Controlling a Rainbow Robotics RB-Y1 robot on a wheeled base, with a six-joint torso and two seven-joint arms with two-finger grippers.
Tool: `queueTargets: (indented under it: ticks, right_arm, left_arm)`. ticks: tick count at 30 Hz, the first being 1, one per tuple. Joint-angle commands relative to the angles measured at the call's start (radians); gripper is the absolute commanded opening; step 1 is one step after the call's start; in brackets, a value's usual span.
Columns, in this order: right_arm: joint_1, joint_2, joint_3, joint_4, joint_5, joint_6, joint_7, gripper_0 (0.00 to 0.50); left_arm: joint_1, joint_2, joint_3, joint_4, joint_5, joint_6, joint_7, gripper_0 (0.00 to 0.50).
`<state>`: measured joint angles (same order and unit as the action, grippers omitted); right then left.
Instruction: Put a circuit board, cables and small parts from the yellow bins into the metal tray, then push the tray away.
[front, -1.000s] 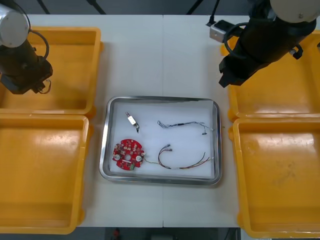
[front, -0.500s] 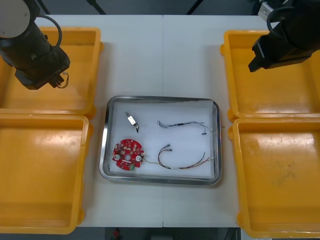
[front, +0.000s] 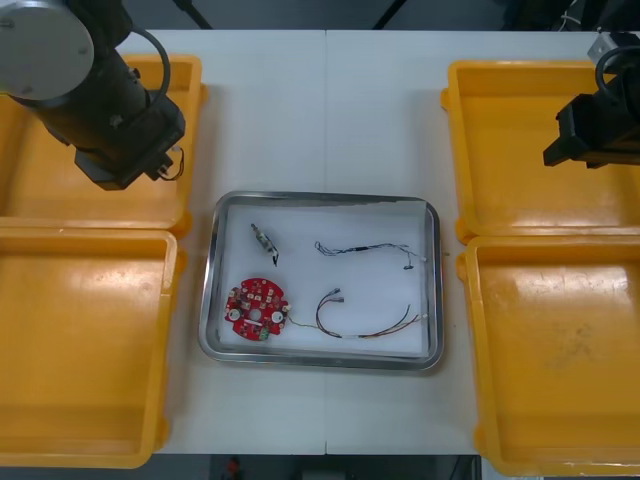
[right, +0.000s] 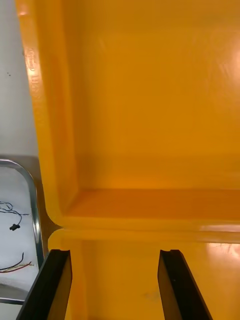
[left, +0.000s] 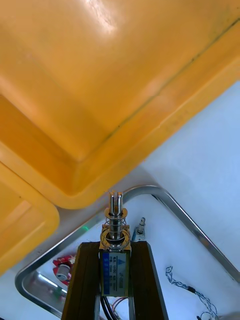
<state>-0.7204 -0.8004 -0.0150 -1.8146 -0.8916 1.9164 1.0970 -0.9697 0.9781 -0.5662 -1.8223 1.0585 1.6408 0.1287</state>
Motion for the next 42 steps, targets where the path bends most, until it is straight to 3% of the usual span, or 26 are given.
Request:
queueTargets:
  ticks: [1,9,17,27,33,42]
  right_arm:
    - [0.090,-0.043,-0.091,-0.098,0.014,0.003,-0.049,0.500]
    - [0.228,-0.043,-0.212,-0.201,0.011,0.003,-0.068,0.500]
    - [0.325,-0.043,-0.276,-0.253,0.002,0.003,-0.054,0.500]
    - [0.374,-0.043,-0.275,-0.275,-0.015,0.003,-0.035,0.500]
    - [0.429,-0.043,-0.273,-0.304,-0.023,0.003,-0.020,0.500]
    - [0.480,-0.043,-0.273,-0.335,-0.024,0.003,-0.011,0.500]
  left_arm:
    - [-0.038,-0.108,-0.053,-0.048,-0.118,0.020,0.089,0.000]
    - [-0.038,-0.256,-0.149,-0.006,-0.284,0.016,0.112,0.000]
    - [-0.038,-0.380,-0.188,0.049,-0.390,0.007,0.120,0.000]
    - [-0.038,-0.466,-0.238,0.101,-0.443,-0.007,0.131,0.000]
    - [-0.014,-0.522,-0.270,0.176,-0.517,-0.091,0.135,0.000]
    - [-0.009,-0.552,-0.308,0.239,-0.554,-0.124,0.137,0.000]
